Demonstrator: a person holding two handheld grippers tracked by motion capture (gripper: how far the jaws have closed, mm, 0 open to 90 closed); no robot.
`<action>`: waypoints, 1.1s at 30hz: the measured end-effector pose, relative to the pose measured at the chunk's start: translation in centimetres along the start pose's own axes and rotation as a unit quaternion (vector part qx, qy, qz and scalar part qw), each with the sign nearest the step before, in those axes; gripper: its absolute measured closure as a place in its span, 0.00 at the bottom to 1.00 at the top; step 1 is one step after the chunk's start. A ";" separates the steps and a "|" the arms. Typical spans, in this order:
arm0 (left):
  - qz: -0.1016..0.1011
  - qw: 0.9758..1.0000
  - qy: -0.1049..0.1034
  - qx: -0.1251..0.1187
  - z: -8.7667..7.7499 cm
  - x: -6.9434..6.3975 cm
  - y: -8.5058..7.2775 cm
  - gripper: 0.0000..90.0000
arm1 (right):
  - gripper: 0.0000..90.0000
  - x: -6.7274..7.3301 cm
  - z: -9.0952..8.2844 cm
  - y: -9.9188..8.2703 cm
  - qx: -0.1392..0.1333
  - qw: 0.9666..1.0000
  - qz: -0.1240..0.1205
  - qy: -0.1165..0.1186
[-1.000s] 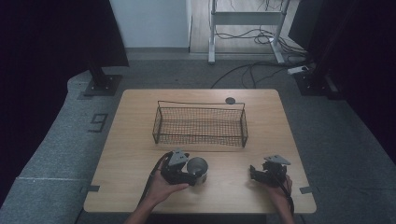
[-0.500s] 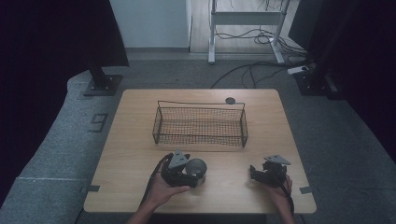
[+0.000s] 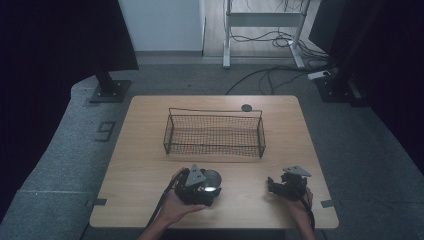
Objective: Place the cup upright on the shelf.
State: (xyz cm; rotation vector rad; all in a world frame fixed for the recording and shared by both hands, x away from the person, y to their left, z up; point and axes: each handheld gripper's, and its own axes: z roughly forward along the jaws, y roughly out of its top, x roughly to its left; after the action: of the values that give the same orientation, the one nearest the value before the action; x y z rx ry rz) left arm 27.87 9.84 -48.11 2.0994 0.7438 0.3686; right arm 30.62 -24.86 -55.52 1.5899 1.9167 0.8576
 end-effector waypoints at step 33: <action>0.001 1.000 0.007 0.018 0.9 0.2 -1.0 0.00 | 0.14 0.0 0.0 0.0 0.000 1.000 0.001 -0.002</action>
State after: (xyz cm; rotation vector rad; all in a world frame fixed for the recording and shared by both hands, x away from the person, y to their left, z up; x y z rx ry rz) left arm 28.14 9.87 -49.49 2.1335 0.7606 0.3736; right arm 30.62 -24.89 -55.52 1.5929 1.9134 0.8549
